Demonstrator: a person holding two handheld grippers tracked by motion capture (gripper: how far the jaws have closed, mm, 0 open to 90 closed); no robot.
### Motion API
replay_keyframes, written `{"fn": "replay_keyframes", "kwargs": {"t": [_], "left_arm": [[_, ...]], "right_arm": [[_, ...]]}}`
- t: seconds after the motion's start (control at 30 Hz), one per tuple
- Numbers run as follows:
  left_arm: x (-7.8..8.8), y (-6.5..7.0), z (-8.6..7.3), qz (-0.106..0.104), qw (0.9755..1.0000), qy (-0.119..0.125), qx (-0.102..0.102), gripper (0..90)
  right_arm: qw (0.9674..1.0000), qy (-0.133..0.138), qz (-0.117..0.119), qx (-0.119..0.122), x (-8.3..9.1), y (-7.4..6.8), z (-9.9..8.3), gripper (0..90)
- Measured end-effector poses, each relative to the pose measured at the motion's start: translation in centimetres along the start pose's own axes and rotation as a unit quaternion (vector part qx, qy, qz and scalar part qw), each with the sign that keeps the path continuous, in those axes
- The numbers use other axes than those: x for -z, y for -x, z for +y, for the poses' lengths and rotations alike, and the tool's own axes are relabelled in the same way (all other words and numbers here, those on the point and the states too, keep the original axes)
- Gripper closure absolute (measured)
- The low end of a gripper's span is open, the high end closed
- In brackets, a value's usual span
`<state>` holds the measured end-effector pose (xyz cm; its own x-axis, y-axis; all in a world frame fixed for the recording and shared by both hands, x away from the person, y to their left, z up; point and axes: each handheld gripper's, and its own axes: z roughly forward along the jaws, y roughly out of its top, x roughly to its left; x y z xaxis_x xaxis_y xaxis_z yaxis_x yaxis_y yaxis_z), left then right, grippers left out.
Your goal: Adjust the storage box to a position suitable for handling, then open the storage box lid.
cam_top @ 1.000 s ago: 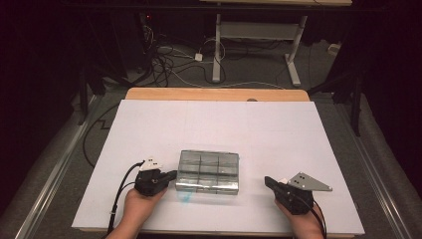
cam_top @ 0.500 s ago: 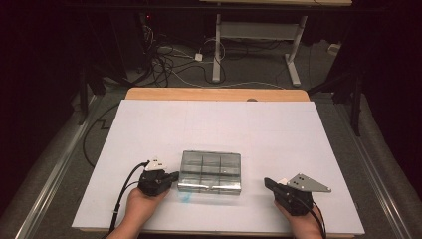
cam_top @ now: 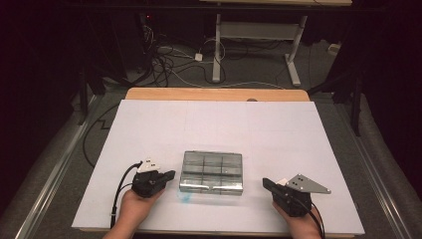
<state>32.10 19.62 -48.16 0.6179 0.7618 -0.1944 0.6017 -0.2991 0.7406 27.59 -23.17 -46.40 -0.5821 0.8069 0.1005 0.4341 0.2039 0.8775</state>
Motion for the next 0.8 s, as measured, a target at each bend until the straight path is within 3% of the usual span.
{"fn": "replay_keyframes", "kwargs": {"t": [0.23, 0.37, 0.5, 0.6, 0.8], "left_arm": [[0.3, 0.0, -0.1, -0.015, 0.9998, 0.014, 0.003, 87.7], [0.3, 0.0, -0.1, -0.019, 0.9998, 0.004, -0.005, 87.7], [0.6, -0.6, 0.0, -0.025, 0.9995, 0.018, -0.002, 87.6], [0.6, -0.9, 0.0, -0.03, 0.9994, 0.017, 0.008, 87.7], [0.4, -0.7, 0.1, -0.049, 0.9987, 0.01, 0.006, 87.7]], "right_arm": [[0.9996, 0.004, 0.025, 0.007, -0.5, -0.9, 0.4, 90.0], [0.999, 0.001, 0.043, 0.014, -1.1, -1.8, 0.8, 90.0], [0.998, 0.003, 0.058, 0.027, -1.8, -2.6, 1.5, 90.0], [0.9974, 0.006, 0.064, 0.033, -2.1, -3.3, 2.1, 90.0], [0.995, 0.01, 0.087, 0.05, -3.0, -4.7, 2.9, 90.0]]}}
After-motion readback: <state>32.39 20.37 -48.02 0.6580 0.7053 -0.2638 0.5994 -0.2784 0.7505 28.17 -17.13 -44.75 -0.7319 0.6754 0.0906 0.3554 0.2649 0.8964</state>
